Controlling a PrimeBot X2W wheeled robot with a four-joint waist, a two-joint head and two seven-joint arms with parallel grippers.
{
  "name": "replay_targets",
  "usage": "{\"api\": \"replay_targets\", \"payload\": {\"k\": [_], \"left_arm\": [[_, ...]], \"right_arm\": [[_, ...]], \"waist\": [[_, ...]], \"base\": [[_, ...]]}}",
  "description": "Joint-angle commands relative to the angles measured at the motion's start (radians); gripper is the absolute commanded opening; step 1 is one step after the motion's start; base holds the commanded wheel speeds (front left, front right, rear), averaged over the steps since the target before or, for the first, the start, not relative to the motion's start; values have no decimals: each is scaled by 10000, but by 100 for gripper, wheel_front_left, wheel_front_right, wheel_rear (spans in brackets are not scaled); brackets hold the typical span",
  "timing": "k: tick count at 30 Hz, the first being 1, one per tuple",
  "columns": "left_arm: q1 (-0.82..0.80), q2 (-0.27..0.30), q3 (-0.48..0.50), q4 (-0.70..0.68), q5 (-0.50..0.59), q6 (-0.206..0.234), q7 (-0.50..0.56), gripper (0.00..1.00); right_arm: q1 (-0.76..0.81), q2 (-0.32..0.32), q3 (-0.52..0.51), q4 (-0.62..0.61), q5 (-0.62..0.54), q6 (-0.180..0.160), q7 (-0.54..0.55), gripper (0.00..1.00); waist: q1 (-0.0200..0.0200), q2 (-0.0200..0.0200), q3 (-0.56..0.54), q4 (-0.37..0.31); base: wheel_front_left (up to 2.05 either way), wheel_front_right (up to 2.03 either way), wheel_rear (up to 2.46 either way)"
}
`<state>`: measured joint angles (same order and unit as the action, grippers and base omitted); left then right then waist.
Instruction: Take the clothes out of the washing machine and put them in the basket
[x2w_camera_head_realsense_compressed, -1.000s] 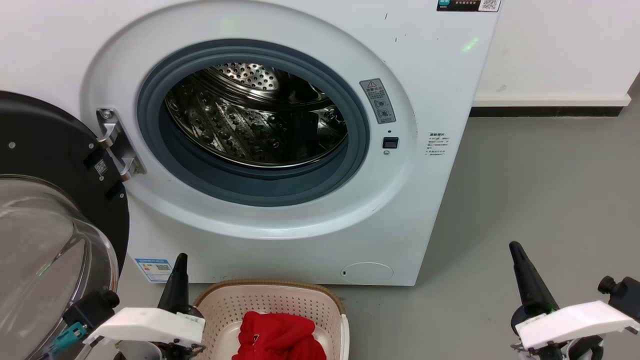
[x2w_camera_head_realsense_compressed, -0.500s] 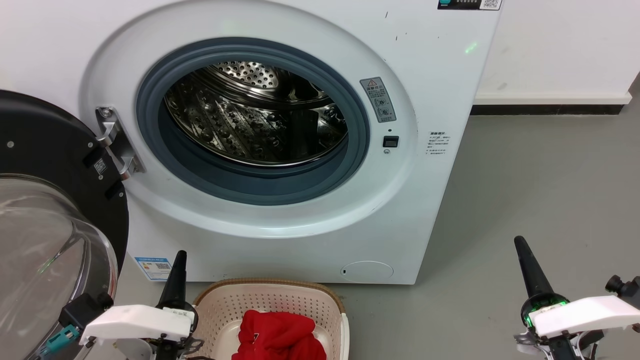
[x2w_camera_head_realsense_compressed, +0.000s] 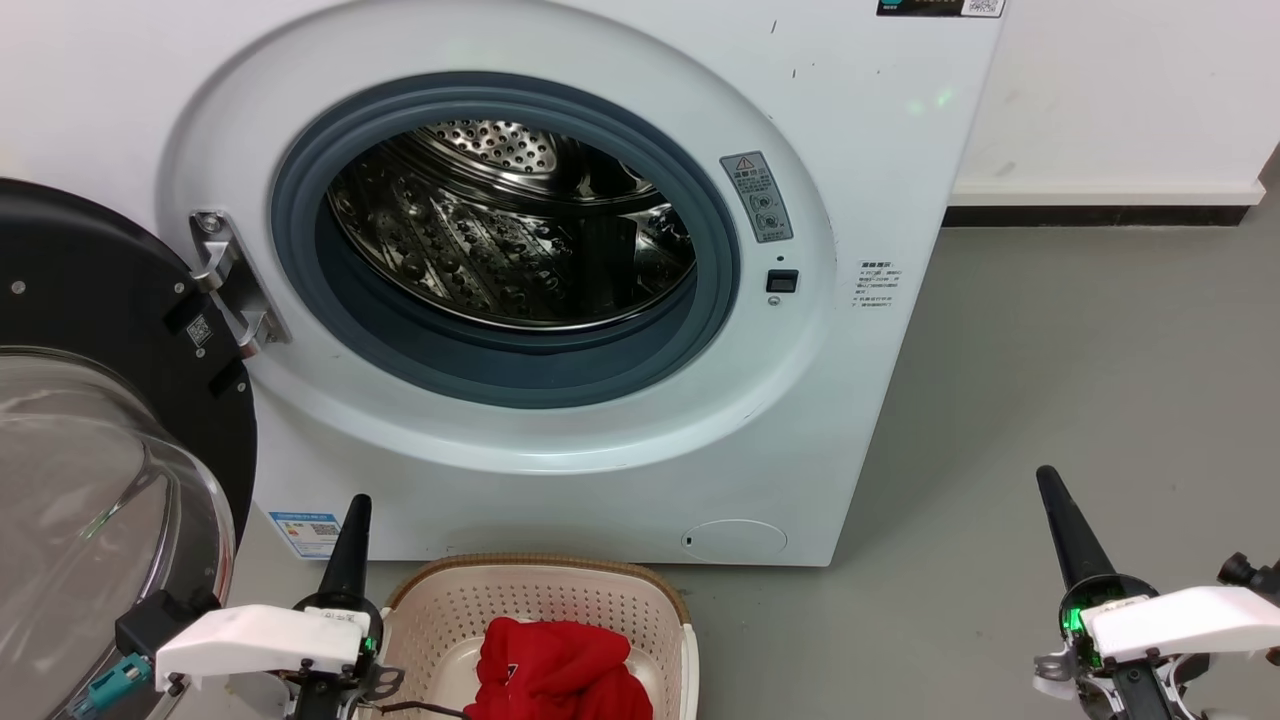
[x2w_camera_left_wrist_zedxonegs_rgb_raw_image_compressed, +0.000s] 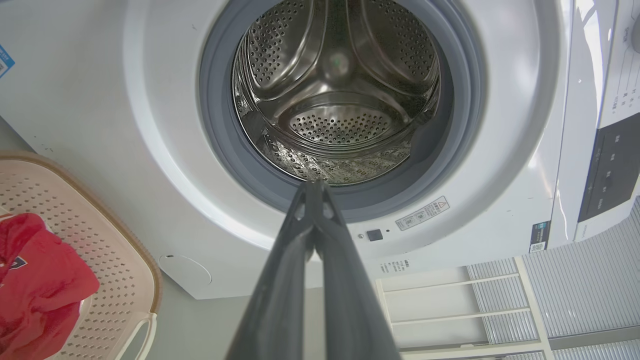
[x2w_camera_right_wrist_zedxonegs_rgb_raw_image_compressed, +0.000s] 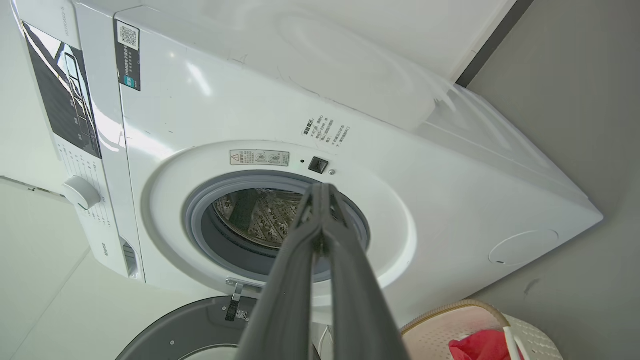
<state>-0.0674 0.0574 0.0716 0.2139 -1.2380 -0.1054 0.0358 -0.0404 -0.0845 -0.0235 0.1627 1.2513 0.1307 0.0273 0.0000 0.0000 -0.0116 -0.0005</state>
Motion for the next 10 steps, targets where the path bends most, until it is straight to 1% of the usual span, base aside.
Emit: {"api": "replay_targets", "payload": {"k": [1,10], "left_arm": [[-218,12,46,-42,-152,-27,47,0],[-289,-10,143,43,-963,-101,218,0]], "right_arm": [[-228,-50,-32,-21,162,2,22,0],[-340,-36,-129,172,1031,1,137,0]], "waist": [[0,0,1,1],[0,0,29,1]], "base": [[0,0,0],[0,0,0]]}}
